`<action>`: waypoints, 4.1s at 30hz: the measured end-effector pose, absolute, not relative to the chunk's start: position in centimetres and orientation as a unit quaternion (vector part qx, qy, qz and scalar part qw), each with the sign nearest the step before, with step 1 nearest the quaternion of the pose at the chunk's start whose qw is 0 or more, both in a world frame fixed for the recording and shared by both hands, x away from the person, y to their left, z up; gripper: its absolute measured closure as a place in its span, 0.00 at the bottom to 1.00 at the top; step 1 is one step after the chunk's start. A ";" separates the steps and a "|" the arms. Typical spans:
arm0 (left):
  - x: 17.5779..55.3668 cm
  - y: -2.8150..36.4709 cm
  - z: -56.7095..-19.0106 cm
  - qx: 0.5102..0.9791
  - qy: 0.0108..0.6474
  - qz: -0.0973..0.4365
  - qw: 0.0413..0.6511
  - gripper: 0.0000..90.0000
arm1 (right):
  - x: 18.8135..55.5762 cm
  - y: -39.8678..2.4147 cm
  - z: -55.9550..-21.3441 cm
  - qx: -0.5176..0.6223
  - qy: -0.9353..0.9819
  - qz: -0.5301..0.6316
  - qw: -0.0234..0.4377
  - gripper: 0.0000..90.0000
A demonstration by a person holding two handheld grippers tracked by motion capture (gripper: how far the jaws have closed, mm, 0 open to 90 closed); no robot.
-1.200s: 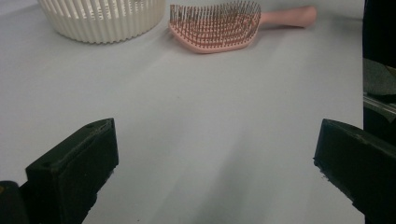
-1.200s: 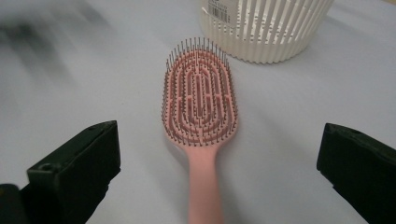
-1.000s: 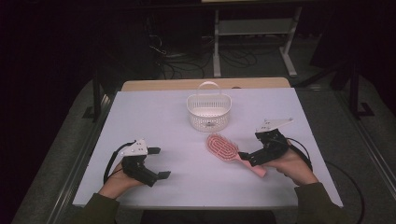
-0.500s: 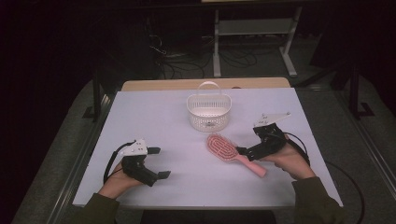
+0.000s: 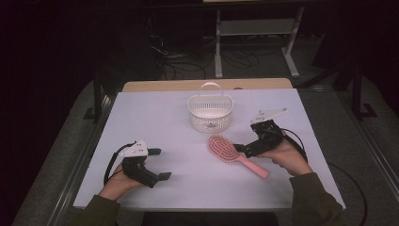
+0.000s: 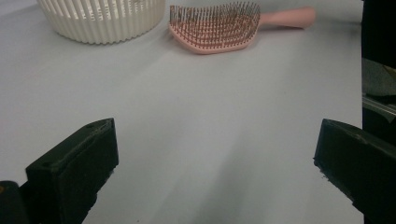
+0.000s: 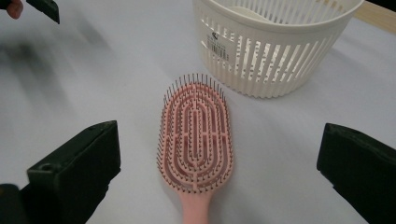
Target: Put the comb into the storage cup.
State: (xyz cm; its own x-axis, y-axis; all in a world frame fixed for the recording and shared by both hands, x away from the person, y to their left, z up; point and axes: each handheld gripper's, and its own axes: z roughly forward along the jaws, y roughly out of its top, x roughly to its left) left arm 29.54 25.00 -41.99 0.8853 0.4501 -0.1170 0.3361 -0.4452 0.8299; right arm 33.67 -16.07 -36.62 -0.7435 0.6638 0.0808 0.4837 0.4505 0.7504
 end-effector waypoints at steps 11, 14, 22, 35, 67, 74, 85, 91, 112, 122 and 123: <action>29.5 25.0 -42.0 0.847 0.233 0.060 0.474 0.00 | 34.4 -15.4 -36.5 0.336 0.845 0.401 0.113 0.00; 29.5 25.0 -42.0 0.847 0.233 0.060 0.473 0.00 | 34.5 -15.2 -36.4 0.336 0.845 0.401 0.111 0.00; 29.5 25.1 -42.0 0.848 0.233 0.059 0.473 0.00 | 35.0 -14.9 -36.3 0.337 0.842 0.405 0.114 0.00; 29.5 25.2 -42.1 0.848 0.235 0.057 0.471 0.00 | 35.4 -14.0 -36.1 0.333 0.844 0.406 0.111 0.00; 29.4 25.3 -42.0 0.849 0.234 0.062 0.469 0.00 | 34.9 -15.1 -37.2 0.344 0.859 0.369 0.091 0.00; 29.3 25.3 -42.0 0.849 0.235 0.062 0.470 0.00 | 34.8 -15.1 -37.4 0.341 0.864 0.361 0.088 0.00; 29.3 25.2 -42.0 0.849 0.233 0.062 0.470 0.00 | 34.7 -14.9 -37.8 0.338 0.873 0.343 0.075 0.00; 29.3 25.3 -42.0 0.850 0.232 0.062 0.469 0.00 | 34.6 -14.9 -38.1 0.337 0.877 0.334 0.070 0.00; 29.3 25.4 -41.9 0.850 0.232 0.063 0.469 0.00 | 34.4 -14.6 -39.3 0.332 0.891 0.304 0.057 0.00; 29.3 25.3 -41.9 0.850 0.232 0.063 0.469 0.00 | 34.3 -14.5 -39.9 0.333 0.895 0.293 0.053 0.00; 29.3 25.3 -41.9 0.850 0.232 0.062 0.469 0.00 | 34.3 -14.5 -39.9 0.333 0.895 0.292 0.052 0.01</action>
